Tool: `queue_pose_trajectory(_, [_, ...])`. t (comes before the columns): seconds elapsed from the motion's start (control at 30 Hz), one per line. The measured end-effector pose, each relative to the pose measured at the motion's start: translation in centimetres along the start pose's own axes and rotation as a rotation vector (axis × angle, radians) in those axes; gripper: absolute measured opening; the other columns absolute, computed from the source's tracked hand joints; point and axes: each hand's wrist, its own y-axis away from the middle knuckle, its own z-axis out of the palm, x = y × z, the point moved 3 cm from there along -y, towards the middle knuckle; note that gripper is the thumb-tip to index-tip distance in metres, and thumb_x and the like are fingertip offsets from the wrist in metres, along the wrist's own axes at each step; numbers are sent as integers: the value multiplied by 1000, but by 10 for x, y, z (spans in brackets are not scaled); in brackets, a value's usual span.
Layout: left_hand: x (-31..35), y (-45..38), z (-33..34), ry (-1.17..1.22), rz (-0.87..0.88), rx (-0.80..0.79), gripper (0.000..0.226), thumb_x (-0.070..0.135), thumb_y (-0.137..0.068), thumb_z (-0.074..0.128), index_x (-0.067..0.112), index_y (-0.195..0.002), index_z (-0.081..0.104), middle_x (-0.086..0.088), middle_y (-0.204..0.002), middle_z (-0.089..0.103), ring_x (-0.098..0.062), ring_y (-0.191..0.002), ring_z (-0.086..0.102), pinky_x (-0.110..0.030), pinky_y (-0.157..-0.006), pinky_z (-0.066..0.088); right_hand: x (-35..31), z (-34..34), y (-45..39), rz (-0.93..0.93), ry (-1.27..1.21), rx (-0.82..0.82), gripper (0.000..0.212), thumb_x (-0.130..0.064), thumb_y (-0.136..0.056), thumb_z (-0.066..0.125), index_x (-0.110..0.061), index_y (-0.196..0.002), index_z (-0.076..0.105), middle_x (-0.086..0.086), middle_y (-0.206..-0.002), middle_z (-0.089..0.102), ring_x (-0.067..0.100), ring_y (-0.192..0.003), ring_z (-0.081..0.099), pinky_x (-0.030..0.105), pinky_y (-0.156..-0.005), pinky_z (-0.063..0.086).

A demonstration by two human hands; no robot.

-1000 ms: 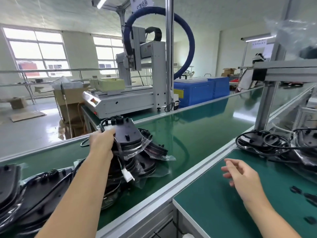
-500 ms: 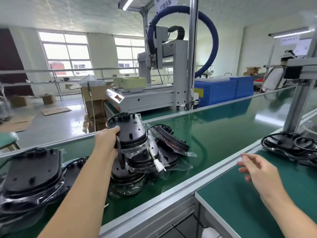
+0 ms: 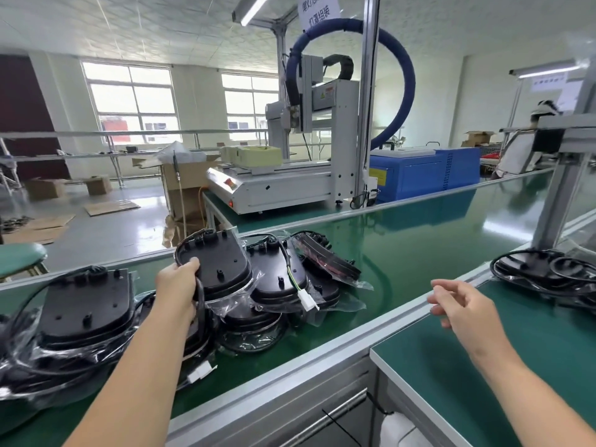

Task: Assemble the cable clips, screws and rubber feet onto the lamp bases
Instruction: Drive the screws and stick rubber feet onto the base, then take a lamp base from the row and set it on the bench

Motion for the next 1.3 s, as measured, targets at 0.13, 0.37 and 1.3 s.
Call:
queue_pose_trajectory(0.13, [-5,-5,-9,-131,-17,27,20,14,-93,54,7,-74,49,-2,-35,46,-12,-25,40,-15,-35,33,-1,10,2,-2,4,-29,13,-13,-96,56,-22,-93,66,4,-83,71,15,-70,64,28,-57,45])
queue_pose_trajectory(0.37, [13,13,2,-904,269,203,34,29,-87,61,-3,-96,60,-20,-99,62,-38,-98,60,-43,-77,51,0,20,5,-2,33,-33,13,-16,-95,57,-24,-93,67,-2,-80,72,15,-71,65,27,-56,45])
queue_pose_trajectory(1.3, [-117,354,456,-610,649,-1151,30,29,-89,61,19,-116,69,9,-82,66,-9,-71,60,-20,-61,41,-3,-285,93,124,215,576,19,-9,-95,54,-23,-96,67,0,-84,72,0,-66,64,10,-54,43])
